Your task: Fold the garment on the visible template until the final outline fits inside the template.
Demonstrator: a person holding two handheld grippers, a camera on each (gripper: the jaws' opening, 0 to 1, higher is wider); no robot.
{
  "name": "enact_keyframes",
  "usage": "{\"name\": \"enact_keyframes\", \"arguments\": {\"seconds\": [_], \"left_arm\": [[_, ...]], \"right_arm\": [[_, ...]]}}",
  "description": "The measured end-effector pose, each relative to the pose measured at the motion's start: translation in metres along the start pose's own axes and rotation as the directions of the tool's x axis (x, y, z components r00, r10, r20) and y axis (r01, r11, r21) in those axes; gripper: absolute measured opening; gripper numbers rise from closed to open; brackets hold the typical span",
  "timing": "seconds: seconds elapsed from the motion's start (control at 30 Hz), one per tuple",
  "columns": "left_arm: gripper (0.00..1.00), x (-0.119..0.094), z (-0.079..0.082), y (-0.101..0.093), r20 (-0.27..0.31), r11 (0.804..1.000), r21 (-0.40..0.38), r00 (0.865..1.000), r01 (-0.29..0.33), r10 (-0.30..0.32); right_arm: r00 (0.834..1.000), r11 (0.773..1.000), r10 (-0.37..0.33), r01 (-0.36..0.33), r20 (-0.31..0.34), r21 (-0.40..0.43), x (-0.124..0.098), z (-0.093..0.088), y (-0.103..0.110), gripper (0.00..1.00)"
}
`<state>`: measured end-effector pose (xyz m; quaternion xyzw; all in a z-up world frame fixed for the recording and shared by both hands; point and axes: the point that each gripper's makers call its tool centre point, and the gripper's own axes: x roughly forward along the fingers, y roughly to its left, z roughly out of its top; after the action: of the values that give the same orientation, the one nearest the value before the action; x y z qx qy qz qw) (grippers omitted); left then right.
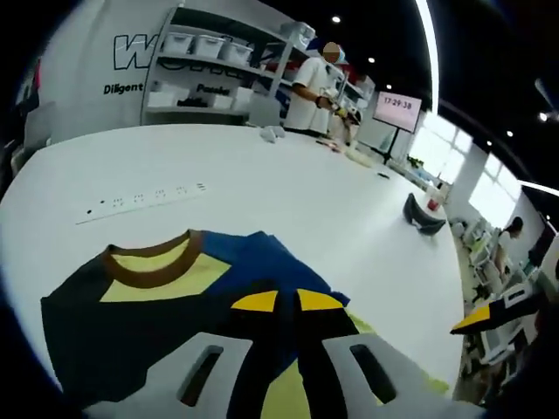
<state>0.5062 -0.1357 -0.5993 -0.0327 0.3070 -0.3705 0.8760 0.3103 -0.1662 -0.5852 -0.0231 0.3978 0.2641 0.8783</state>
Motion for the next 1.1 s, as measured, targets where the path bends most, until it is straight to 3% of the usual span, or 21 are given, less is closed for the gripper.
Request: {"name": "enact_keyframes", "arguments": {"seconds": [0.17,0.27,0.5,0.8,1.1], "left_arm": [[0.23,-0.023,0.018,0.021,0.033,0.999,-0.024,0.999,-0.025,0.026],[0.34,-0.038,0.028,0.036,0.051,0.999,0.002,0.997,-0.051,0.050],[0.47,-0.070,0.037,0.076,0.073,0.995,-0.013,0.992,-0.103,0.104],[0.52,-0.101,0.024,0.138,0.040,0.980,-0.073,0.981,-0.188,0.191],[0.50,-0.113,0.016,0.188,0.015,0.968,-0.092,0.971,-0.234,0.237]], "right_arm": [[1.000,1.000,0.014,-0.014,0.015,-0.007,0.006,0.007,0.010,0.82],[0.999,1.000,0.023,-0.022,0.024,-0.005,0.011,0.012,0.017,0.81],[0.997,0.999,0.044,-0.043,0.062,-0.014,0.027,0.026,0.040,0.79],[0.991,0.995,0.098,-0.095,0.088,-0.041,0.051,0.045,0.070,0.75],[0.984,0.987,0.152,-0.146,0.095,-0.071,0.078,0.062,0.095,0.69]]}}
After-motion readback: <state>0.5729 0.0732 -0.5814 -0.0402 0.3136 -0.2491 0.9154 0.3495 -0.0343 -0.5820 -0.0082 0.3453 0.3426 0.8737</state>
